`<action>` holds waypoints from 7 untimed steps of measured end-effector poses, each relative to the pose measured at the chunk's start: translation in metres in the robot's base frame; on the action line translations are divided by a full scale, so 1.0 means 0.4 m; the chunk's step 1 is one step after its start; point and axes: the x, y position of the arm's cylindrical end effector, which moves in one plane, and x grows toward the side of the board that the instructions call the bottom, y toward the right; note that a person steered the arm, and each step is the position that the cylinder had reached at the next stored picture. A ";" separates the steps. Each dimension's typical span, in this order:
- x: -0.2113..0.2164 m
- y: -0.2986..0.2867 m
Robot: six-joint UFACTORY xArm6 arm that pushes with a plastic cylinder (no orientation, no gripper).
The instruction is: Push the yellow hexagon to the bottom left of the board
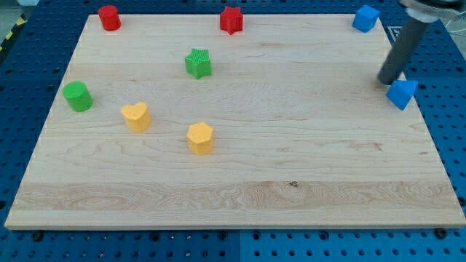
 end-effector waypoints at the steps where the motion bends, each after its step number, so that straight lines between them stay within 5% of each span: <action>1: 0.003 -0.153; 7: 0.265 -0.756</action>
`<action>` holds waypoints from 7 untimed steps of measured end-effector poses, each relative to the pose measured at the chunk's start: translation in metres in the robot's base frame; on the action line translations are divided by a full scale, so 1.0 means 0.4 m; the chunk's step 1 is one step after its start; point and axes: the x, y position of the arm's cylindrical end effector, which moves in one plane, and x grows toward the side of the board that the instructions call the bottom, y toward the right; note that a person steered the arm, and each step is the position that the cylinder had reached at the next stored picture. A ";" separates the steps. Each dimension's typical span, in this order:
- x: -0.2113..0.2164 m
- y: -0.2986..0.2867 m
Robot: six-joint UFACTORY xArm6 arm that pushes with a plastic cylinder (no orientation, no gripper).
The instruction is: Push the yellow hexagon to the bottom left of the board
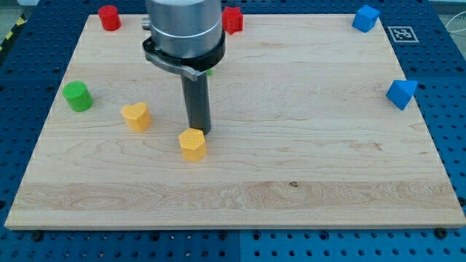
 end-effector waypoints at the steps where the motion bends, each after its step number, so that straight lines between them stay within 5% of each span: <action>1: 0.001 0.002; 5: 0.177 0.034; 7: 0.209 -0.065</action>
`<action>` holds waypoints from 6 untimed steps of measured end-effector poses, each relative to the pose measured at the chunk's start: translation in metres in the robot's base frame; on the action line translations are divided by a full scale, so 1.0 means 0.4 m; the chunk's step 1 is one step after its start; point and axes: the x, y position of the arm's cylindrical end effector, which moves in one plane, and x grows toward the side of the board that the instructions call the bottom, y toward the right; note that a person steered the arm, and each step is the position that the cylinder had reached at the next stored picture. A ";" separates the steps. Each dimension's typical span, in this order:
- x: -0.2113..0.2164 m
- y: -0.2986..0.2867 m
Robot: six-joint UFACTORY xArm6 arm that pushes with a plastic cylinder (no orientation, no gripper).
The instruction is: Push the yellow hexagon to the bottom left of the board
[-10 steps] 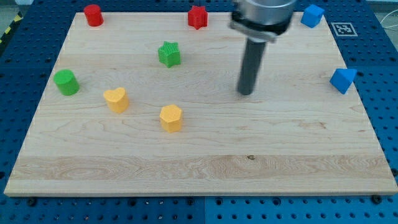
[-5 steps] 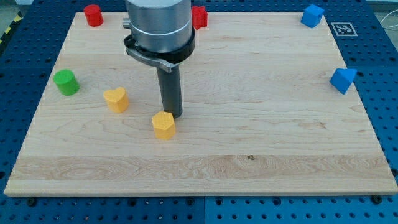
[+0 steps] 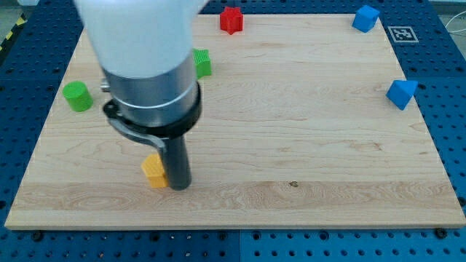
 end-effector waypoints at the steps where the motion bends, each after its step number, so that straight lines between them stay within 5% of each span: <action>1: -0.059 -0.005; 6: -0.075 -0.234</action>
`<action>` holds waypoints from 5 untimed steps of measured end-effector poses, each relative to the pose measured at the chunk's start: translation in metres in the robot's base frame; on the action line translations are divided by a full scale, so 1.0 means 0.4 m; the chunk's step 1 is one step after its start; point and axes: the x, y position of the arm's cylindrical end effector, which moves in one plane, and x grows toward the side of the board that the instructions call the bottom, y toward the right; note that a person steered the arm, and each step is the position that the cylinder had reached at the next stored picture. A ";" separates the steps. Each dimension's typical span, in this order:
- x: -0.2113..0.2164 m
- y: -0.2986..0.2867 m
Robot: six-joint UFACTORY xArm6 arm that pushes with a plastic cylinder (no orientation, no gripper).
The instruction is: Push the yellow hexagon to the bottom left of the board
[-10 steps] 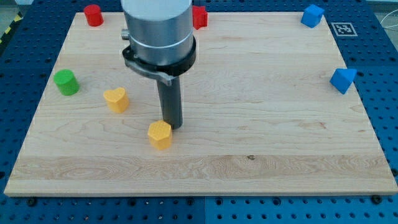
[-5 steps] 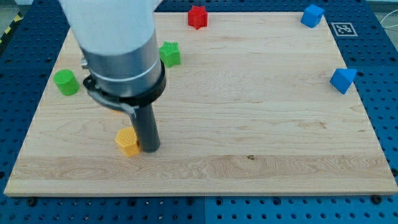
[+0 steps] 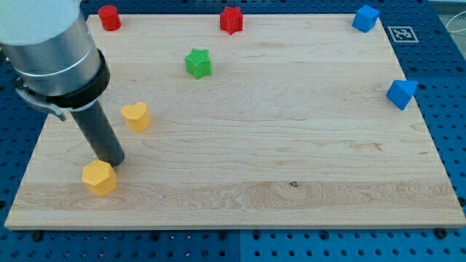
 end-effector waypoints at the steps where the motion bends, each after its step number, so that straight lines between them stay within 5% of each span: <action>1: 0.043 -0.003; 5: 0.137 0.040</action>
